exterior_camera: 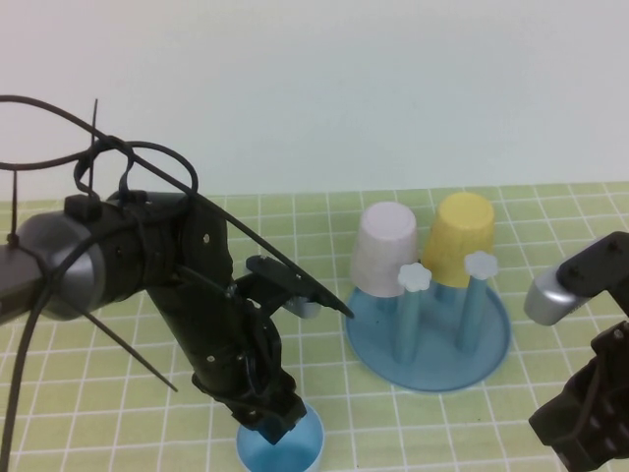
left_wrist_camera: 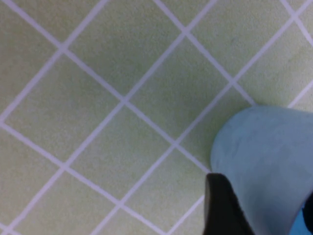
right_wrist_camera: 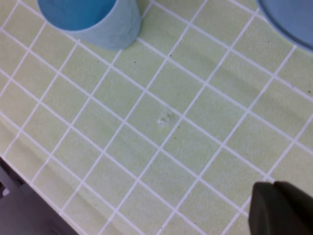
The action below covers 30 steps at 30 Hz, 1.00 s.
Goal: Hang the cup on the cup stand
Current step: Pick up the cup from the table, then adjust the cup with two arms
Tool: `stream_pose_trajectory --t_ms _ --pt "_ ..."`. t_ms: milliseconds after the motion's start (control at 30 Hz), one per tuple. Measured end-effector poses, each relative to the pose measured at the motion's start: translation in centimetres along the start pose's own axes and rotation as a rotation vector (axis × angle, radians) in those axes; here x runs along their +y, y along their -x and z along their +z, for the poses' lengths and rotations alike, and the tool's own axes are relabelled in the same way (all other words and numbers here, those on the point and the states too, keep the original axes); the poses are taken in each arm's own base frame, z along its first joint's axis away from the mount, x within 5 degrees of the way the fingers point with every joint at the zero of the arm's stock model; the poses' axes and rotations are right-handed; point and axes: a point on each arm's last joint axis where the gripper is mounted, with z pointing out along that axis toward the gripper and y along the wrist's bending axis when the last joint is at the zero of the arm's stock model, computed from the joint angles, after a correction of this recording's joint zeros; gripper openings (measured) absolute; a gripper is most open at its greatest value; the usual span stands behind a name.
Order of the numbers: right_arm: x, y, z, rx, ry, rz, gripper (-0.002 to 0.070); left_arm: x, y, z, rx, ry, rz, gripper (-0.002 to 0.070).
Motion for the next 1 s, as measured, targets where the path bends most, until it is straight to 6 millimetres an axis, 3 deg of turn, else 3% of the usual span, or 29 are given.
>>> stream_pose_trajectory --t_ms 100,233,300,500,667,1000 --pt "0.0 0.0 0.0 0.0 0.0 -0.022 -0.0001 0.0 0.1 0.4 0.0 -0.011 -0.01 0.0285" --pt "0.0 0.0 0.0 0.003 0.001 -0.061 -0.0001 0.2 0.4 0.5 -0.027 0.002 -0.009 0.0083" --pt "0.0 -0.1 0.0 0.009 0.003 -0.081 -0.0001 0.2 0.4 0.5 -0.027 0.002 -0.009 0.0039" --pt "0.1 -0.4 0.0 0.047 0.019 -0.169 -0.0001 0.8 0.2 -0.2 -0.013 -0.054 -0.062 0.0011" --pt "0.3 -1.0 -0.1 0.105 0.047 -0.238 -0.0001 0.4 0.3 -1.7 -0.089 -0.213 -0.093 0.0011" --pt "0.5 -0.3 0.0 0.018 0.059 -0.423 -0.0001 0.0 -0.5 -7.7 -0.331 -0.395 -0.125 0.0009"
